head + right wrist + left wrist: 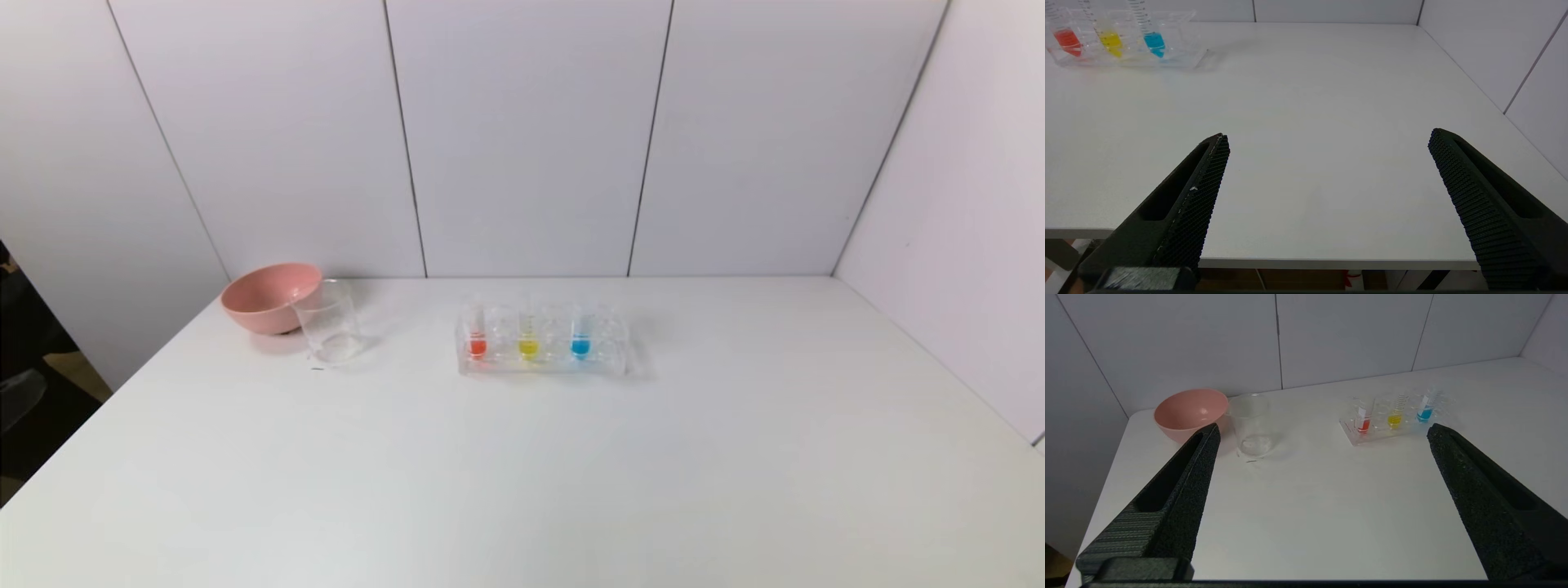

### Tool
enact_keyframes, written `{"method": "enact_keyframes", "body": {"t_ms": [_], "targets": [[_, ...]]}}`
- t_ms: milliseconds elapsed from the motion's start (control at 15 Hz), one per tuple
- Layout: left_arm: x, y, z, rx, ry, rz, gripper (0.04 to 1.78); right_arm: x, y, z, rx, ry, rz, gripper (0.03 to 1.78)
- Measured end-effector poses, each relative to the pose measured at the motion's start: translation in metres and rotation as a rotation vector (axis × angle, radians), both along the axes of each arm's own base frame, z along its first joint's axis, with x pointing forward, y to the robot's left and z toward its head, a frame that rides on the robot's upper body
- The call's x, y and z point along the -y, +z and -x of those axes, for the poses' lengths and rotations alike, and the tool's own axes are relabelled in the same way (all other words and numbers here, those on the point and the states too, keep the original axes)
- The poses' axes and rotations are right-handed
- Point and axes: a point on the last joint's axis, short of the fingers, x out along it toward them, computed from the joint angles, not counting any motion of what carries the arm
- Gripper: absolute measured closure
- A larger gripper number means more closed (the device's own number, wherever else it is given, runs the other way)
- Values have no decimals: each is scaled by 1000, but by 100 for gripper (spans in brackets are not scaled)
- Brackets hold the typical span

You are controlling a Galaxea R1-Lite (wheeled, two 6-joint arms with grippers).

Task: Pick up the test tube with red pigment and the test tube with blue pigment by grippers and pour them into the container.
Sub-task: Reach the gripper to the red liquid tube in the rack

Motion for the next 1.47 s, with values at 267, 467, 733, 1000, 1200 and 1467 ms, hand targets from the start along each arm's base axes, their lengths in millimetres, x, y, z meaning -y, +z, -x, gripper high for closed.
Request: {"method": "enact_keyframes", "body": {"t_ms": [267, 467, 733, 1000, 1200, 1467], "targets": [[1, 11, -52, -43, -72, 16, 5, 0, 0, 0, 0, 0, 0, 4], [2, 13, -93, -53, -94, 21, 5, 0, 0, 0, 0, 0, 0, 4], [8, 10, -146, -93, -127, 29, 5, 0, 0, 0, 0, 0, 0, 4], [15, -1, -198, -110, -166, 31, 5, 0, 0, 0, 0, 0, 0, 4], [22, -16, -232, -114, -217, 30, 5, 0, 0, 0, 0, 0, 0, 4], [27, -34, -269, -120, -303, 29, 5, 0, 0, 0, 0, 0, 0, 4]]}}
